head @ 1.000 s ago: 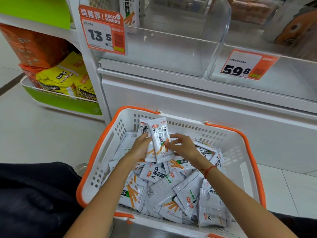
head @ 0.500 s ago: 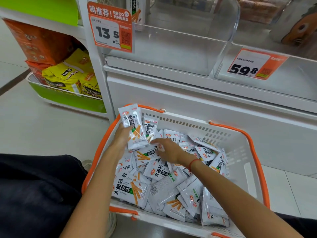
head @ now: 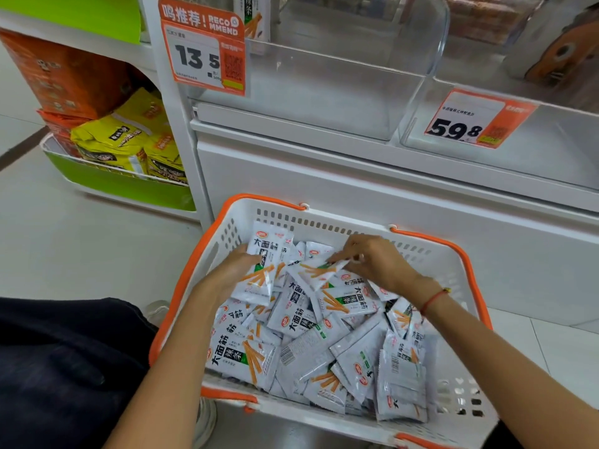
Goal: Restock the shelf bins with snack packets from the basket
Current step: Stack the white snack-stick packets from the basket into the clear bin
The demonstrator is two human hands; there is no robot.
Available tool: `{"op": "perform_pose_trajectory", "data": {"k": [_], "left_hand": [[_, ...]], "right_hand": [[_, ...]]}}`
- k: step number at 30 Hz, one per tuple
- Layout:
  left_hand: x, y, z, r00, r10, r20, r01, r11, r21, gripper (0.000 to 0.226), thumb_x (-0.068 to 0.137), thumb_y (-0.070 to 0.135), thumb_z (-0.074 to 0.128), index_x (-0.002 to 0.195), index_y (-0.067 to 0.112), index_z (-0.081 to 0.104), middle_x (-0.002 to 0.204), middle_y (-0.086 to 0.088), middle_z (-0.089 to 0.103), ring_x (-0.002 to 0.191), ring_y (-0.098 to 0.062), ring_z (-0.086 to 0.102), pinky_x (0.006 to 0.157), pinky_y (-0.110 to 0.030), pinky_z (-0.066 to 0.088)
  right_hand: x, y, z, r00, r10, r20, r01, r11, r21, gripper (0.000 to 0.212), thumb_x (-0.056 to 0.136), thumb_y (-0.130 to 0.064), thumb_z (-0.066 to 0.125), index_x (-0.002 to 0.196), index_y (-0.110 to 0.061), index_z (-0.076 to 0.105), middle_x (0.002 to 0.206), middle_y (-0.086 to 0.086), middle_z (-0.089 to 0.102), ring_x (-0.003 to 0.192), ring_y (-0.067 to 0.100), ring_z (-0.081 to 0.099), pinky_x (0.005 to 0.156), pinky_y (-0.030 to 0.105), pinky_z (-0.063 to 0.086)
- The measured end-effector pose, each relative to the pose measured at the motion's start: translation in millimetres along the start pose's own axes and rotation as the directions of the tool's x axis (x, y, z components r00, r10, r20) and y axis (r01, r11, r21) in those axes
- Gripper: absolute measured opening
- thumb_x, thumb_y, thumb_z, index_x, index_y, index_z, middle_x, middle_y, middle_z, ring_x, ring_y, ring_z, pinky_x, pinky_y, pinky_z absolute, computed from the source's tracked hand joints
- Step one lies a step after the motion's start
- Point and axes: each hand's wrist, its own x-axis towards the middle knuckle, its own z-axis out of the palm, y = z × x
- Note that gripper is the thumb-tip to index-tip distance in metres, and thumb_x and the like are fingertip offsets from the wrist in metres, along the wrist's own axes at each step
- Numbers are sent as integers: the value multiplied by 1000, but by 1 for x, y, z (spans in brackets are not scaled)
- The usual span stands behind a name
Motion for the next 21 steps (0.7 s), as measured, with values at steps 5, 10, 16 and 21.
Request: {"op": "perform_pose_trajectory", "data": {"k": [5,10,16,21], "left_hand": [[-9,2,20,983,-100,153,98,995,23,22,99,18,39,110,11,57,107,-7,62,91,-21,59,83,-32,45],[-9,2,23,957,-124,263,166,976,-143,41,93,32,35,116,8,59,108,-14,65,92,-26,61,85,-36,49],[-8,-9,26,962,-109,250,163,965,-204,30,96,18,41,116,7,60,104,-16,68,84,-27,64,77,-37,52],[-4,-17,26,973,-120,197,163,963,-216,36,97,9,40,133,9,49,102,-11,64,87,-22,59,75,-35,49]], "right_hand": [[14,-26,-8,990,-133,-35,132,991,-24,35,77,-9,74,103,-32,74,99,-3,66,87,13,58,67,28,49],[17,-41,18,982,-189,13,189,975,-117,39,82,-6,68,111,-32,71,109,1,64,100,22,57,66,39,53],[8,-40,34,997,-34,68,24,989,145,53,84,9,51,125,-21,62,131,0,59,124,17,51,99,34,46],[9,-8,24,911,398,106,-411,897,165,40,84,7,48,113,-16,63,125,2,60,113,19,57,93,32,50]]}}
